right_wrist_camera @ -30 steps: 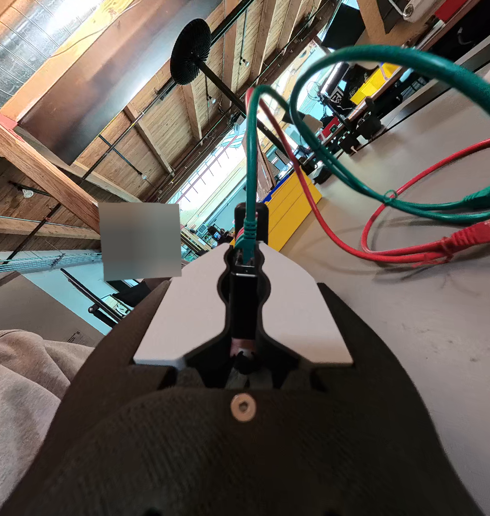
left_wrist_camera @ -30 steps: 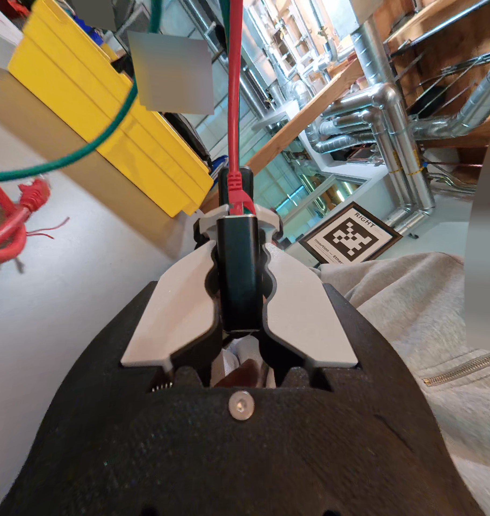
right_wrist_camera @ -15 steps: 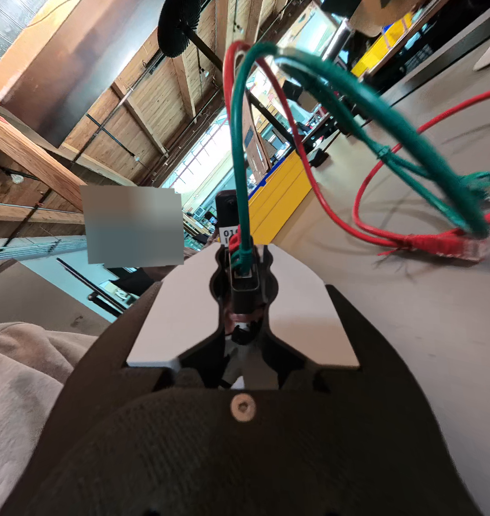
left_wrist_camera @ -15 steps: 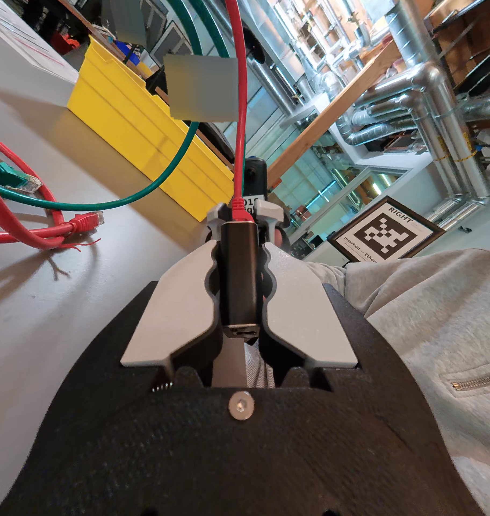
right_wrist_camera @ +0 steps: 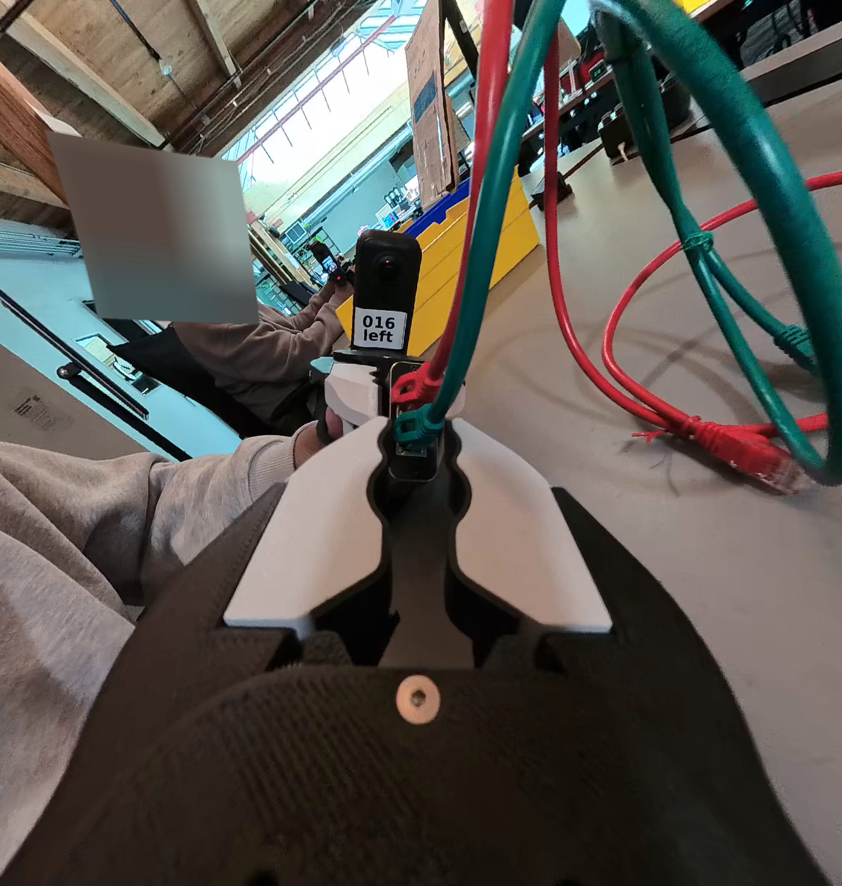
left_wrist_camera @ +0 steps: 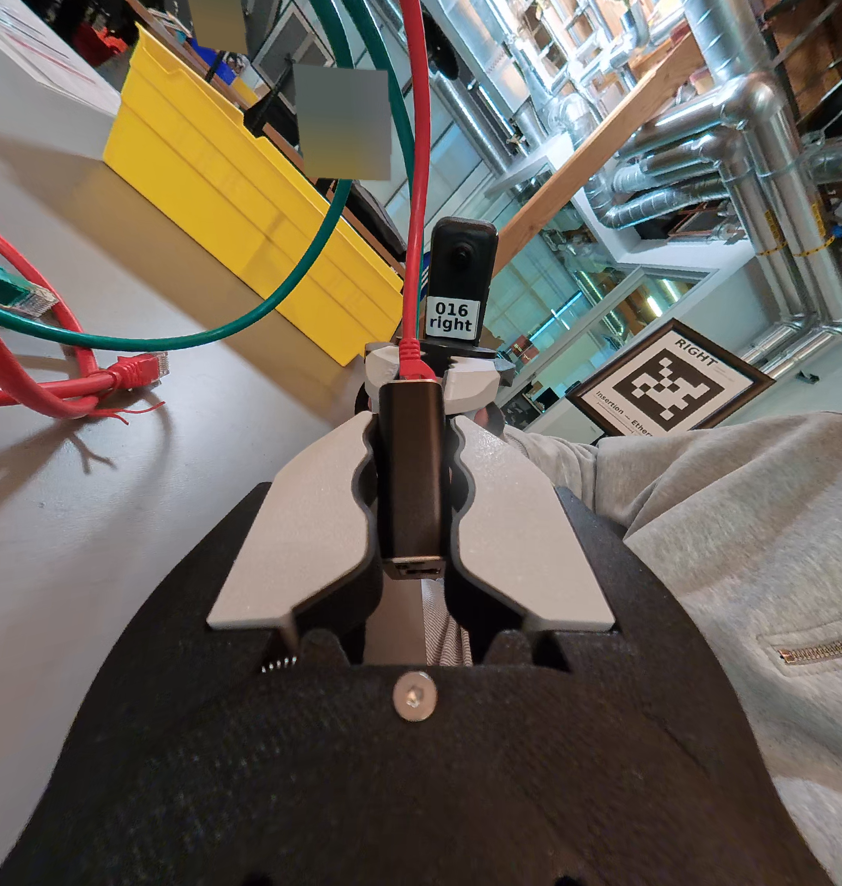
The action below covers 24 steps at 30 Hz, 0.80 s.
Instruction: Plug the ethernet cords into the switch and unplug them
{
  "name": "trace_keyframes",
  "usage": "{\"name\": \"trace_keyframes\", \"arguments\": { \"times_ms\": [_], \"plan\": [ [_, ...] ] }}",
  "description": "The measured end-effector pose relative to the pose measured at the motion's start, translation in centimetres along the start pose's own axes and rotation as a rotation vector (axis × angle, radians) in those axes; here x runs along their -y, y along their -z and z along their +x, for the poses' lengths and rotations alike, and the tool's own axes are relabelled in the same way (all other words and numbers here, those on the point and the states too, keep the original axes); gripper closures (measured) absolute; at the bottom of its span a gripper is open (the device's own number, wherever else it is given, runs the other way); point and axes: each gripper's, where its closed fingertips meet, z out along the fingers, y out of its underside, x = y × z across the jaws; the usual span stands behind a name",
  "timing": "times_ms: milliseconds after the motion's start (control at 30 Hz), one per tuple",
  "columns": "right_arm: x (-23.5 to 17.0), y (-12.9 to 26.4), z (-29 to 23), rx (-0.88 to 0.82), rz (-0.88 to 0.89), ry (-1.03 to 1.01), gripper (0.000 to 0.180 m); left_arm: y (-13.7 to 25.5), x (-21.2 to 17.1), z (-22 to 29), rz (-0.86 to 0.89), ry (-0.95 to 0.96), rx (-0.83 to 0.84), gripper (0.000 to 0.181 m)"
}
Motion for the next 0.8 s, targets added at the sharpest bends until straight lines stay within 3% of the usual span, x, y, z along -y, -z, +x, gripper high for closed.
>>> {"name": "trace_keyframes", "arguments": {
  "times_ms": [800],
  "plan": [
    [-0.66, -0.13, -0.06, 0.004, -0.047, 0.029, 0.159, -0.02, -0.41, -0.09, -0.027, -0.005, 0.004, 0.156]
  ]
}}
